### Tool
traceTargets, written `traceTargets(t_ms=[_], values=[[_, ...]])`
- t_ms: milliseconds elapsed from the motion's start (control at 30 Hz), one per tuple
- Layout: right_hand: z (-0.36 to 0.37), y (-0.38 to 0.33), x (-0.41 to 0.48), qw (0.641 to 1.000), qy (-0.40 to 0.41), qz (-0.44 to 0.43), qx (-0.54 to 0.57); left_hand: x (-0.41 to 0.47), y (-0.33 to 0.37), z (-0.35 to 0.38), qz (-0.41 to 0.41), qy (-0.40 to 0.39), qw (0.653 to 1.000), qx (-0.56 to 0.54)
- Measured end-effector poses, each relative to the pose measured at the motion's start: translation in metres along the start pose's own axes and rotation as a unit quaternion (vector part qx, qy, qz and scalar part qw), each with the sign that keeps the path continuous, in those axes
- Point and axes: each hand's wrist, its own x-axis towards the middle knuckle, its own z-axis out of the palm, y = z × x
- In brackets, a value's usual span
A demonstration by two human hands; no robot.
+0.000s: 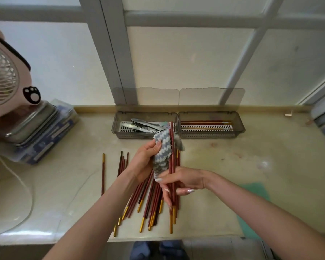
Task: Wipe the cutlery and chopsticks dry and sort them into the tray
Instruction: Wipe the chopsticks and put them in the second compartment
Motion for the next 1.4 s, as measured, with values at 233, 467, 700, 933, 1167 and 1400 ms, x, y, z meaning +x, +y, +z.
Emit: traceTargets(t_ms=[233,467,700,933,1167,1400], values=[[0.010,0.002,0.006,0.996,-0.036,0.038,-0.070,0.003,0.003,0.001,0.043,0.018,0.998,-0.031],[0.004,-0.003,0.008,0.995,0.002,0.058,-0.078,0.005,0.006,0.001,0.001,0.047,0.999,0.014],[-0.003,-0.005,0.006,0.981,0.155,0.008,-0.116,0.012,0.022,-0.009,0.035,0.210,0.977,0.013],[0.007,0.025,0.008,0.952,0.300,-0.031,-0.042,0.024,0.036,-0.035,0.057,0.351,0.935,0.004],[0.009,0.045,0.016,0.907,0.389,-0.138,0.086,0.027,0.027,-0.050,0.023,0.373,0.927,-0.027],[0.001,0.049,0.015,0.893,0.394,-0.126,0.179,0.028,0.029,-0.065,0.040,0.391,0.916,-0.081]])
